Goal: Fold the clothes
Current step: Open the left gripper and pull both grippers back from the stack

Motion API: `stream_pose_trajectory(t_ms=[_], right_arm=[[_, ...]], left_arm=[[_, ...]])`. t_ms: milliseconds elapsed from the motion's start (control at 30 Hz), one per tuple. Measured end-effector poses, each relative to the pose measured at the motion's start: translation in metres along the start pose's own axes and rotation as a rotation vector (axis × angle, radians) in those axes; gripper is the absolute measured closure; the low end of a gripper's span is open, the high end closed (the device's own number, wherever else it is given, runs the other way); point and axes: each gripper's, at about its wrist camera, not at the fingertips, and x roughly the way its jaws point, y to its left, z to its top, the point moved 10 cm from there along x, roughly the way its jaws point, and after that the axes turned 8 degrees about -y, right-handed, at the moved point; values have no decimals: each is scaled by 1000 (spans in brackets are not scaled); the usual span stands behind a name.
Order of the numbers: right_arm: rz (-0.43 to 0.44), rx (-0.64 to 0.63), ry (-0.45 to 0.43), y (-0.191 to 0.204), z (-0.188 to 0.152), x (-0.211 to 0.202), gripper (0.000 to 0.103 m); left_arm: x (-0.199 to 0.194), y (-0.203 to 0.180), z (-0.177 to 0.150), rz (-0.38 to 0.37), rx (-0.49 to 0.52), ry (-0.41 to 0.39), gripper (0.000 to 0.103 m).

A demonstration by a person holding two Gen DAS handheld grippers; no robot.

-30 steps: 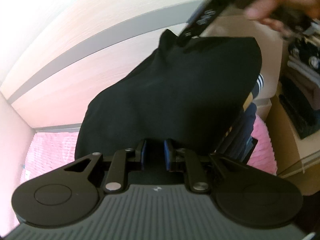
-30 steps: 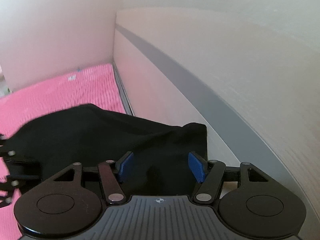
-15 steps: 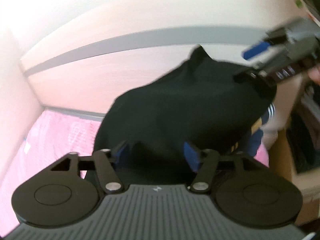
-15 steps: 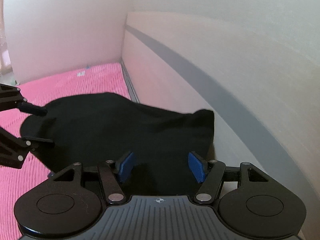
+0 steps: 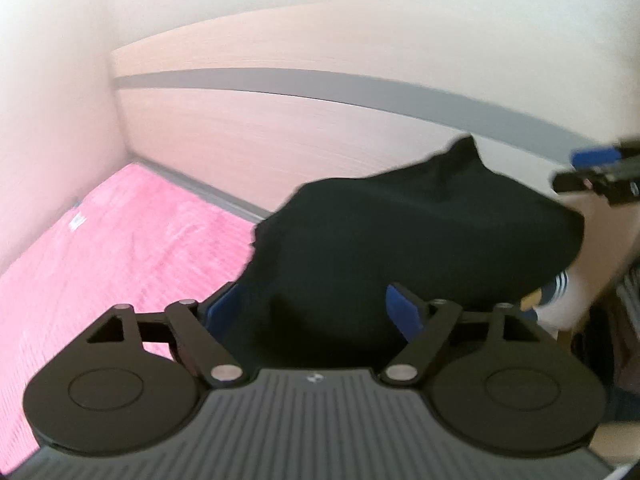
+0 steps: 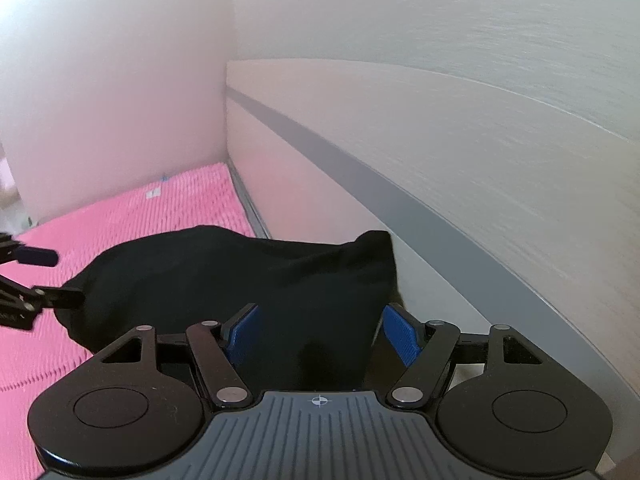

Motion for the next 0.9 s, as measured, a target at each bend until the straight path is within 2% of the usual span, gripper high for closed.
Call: stream_pose_trajectory(t_ms=[167, 233, 267, 300, 400, 533, 733, 900], right_arm=[[-12, 15, 2, 1, -10, -17, 31], [-37, 45, -10, 0, -11, -31, 27], [-56, 60, -17, 0, -13, -39, 12], [-79, 67, -27, 1, -15, -45, 3], [-112, 61, -29, 14, -24, -62, 2], [-124, 117, -26, 43, -38, -89, 2], [-148, 196, 28, 91, -69, -134, 0], [-183, 175, 91, 122, -97, -167, 0]], left_arm=[[-14, 20, -8, 62, -86, 0, 20], [-22, 27, -16, 70, -113, 5, 19], [-26, 29, -20, 70, -124, 8, 19], [-30, 30, -24, 67, -132, 7, 19], [-45, 32, -36, 55, -163, 8, 11], [-73, 36, -54, 28, -204, 7, 1], [-126, 38, -88, -2, -245, 7, 1], [-162, 31, -112, -21, -246, -7, 1]])
